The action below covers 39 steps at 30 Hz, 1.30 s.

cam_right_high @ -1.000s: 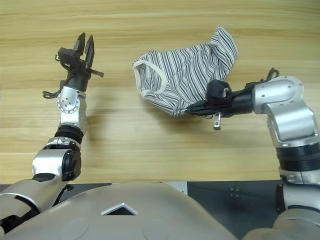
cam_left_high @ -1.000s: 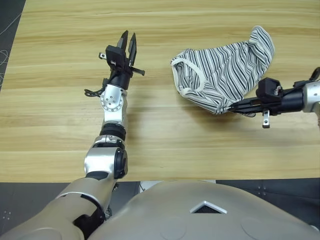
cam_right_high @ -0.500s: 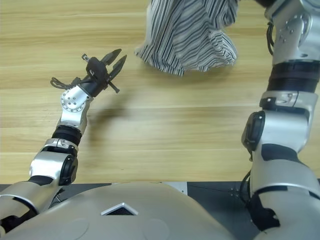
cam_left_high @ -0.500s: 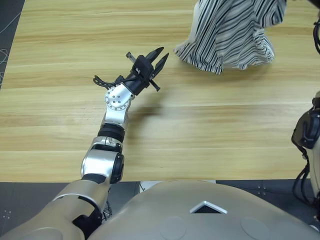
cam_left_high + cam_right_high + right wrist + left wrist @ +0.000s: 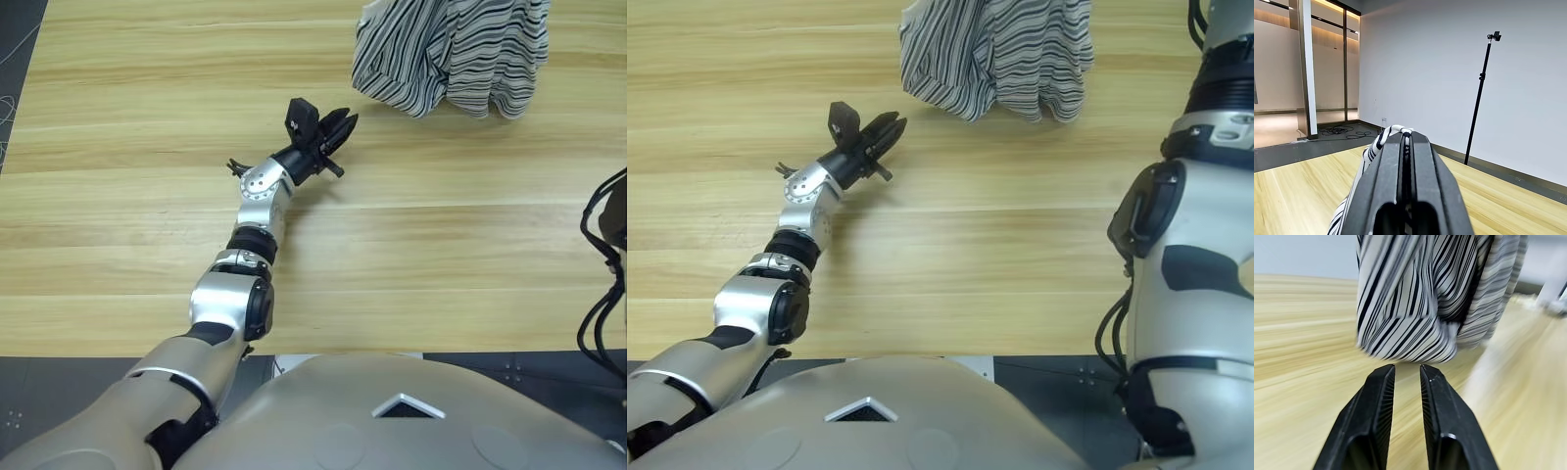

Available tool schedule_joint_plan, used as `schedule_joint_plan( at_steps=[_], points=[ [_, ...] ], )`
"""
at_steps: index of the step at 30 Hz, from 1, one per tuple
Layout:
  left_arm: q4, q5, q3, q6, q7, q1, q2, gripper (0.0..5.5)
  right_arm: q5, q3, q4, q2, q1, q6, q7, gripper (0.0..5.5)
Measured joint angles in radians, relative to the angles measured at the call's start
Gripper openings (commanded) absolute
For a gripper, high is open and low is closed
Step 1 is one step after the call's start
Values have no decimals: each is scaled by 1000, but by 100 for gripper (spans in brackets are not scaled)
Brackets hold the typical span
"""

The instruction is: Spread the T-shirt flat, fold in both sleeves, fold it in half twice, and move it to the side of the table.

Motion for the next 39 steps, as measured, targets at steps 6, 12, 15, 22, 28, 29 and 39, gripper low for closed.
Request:
schedule_joint_plan(
  at_steps=[6,12,15,22,28,29,39],
  points=[
    [24,-48,61,42,-6,-96,-33,97,-11,-4,31,-28,-10,-19,15,12],
    [27,-74,102,57,-9,-110,-35,152,-28,-3,39,-30,-10,-21,24,10],
    [28,-68,101,56,-8,-108,-38,172,-28,-3,39,-30,-10,-21,26,10],
    [53,-16,82,53,28,-85,-42,275,-29,-4,44,-30,-10,-21,27,10],
    [116,44,64,45,99,-90,-30,294,-33,-3,45,-30,-10,-21,28,10],
    [121,55,63,41,109,-91,-29,294,-33,-3,45,-30,-10,-21,28,10],
    [189,106,62,22,196,-152,-20,294,-37,0,46,-29,-10,-21,34,10]
  ],
)
